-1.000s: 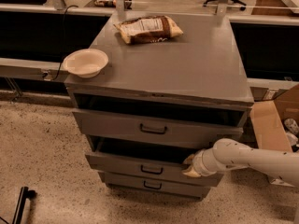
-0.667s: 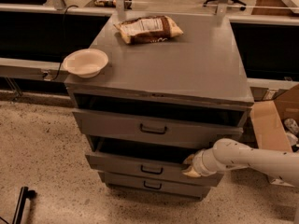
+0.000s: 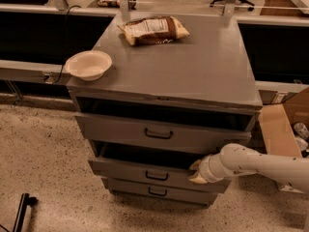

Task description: Open middle drawer

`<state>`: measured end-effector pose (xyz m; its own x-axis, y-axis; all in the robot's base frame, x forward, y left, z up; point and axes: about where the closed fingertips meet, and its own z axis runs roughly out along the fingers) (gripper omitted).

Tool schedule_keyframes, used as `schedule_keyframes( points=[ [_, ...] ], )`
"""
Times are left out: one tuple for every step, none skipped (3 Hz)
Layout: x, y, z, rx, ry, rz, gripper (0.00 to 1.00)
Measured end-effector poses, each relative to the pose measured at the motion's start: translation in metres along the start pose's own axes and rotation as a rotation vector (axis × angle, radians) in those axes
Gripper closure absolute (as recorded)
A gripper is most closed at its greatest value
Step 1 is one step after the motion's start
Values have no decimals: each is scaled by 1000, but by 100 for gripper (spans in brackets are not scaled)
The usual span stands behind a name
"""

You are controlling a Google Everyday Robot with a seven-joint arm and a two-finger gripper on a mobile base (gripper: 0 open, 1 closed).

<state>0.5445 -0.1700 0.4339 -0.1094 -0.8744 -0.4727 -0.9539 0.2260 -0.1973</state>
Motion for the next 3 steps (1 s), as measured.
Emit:
schedule_keyframes(
  points=[
    [0, 0, 0, 0, 0, 0, 34],
    [0, 0, 0, 0, 0, 0, 13],
    [0, 0, 0, 0, 0, 0, 0]
  ],
)
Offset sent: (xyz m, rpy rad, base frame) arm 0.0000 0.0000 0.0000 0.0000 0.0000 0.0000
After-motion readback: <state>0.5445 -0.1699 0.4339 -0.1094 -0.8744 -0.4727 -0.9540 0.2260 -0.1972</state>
